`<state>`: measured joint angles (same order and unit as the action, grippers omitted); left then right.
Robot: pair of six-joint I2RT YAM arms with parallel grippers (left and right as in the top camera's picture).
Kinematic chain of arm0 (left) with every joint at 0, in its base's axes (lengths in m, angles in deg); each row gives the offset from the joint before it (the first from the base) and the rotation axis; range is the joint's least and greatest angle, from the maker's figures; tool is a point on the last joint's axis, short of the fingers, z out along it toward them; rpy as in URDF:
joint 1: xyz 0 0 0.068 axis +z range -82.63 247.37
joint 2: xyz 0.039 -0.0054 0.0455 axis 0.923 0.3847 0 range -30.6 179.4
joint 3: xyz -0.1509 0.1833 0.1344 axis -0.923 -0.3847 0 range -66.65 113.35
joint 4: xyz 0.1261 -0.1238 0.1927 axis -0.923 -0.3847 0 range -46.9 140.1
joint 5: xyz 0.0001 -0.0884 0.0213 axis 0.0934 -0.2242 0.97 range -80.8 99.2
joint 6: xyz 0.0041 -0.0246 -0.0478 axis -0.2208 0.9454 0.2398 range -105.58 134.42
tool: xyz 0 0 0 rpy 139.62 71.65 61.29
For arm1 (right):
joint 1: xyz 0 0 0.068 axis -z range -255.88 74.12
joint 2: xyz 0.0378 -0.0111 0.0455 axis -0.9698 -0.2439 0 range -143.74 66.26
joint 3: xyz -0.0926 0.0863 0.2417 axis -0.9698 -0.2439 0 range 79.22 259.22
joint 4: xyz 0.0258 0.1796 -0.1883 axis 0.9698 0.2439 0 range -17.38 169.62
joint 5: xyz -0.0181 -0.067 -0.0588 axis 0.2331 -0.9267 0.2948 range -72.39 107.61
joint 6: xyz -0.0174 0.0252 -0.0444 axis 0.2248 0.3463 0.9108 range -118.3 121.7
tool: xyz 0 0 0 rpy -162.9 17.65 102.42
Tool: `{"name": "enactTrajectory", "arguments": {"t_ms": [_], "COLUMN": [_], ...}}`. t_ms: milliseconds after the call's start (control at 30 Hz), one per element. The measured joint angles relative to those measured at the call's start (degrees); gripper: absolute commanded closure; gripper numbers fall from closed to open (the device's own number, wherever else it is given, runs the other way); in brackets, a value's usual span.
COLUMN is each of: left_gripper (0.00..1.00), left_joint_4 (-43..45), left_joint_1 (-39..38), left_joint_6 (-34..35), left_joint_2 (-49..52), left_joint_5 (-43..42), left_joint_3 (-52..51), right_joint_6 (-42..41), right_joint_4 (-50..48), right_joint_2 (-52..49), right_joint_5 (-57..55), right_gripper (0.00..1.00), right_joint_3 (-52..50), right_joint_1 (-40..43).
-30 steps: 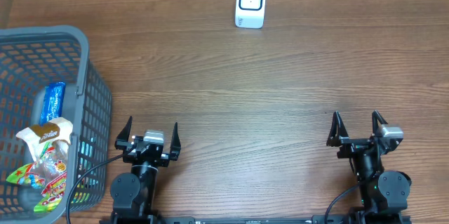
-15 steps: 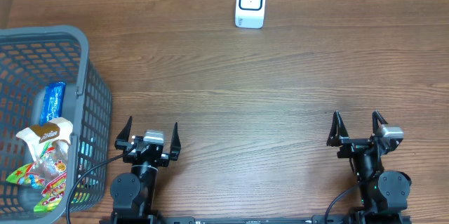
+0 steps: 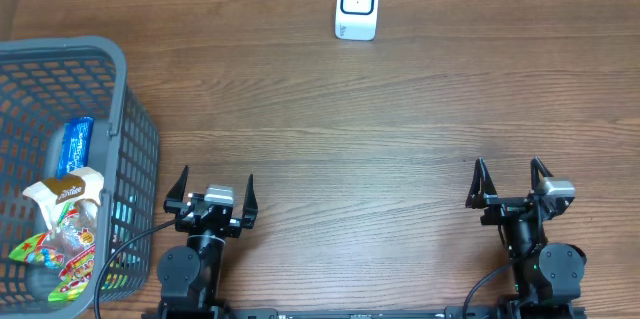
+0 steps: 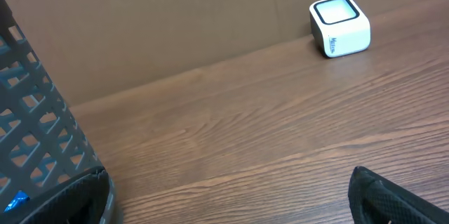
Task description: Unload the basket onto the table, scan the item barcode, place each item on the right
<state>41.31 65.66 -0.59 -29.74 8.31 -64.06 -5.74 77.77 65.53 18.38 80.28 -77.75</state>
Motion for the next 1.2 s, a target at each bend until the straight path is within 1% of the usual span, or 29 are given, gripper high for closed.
{"name": "enactTrajectory", "arguments": {"t_ms": [400,733,1033,1200], "left_gripper": [0.0,0.0,0.0,0.0], "left_joint_4": [0.0,-0.11,-0.31,-0.46], "left_joint_1": [0.0,0.0,0.0,0.0], "left_joint_6": [0.5,5.7,6.54,7.65], "left_joint_2": [0.0,0.0,0.0,0.0], "left_joint_5": [0.0,-0.02,-0.02,-0.02], "left_joint_3": [0.0,0.37,7.32,10.19], "right_joint_6": [0.0,-0.02,0.0,-0.04], "right_joint_4": [-0.15,-4.9,-9.64,-9.84], "right_joint_2": [0.0,0.0,0.0,0.0], "right_joint_5": [-0.17,-0.17,-0.17,-0.17], "right_gripper": [0.0,0.0,0.0,0.0], "right_joint_3": [0.0,0.0,0.0,0.04], "right_joint_1": [0.0,0.0,0.02,0.02]}}
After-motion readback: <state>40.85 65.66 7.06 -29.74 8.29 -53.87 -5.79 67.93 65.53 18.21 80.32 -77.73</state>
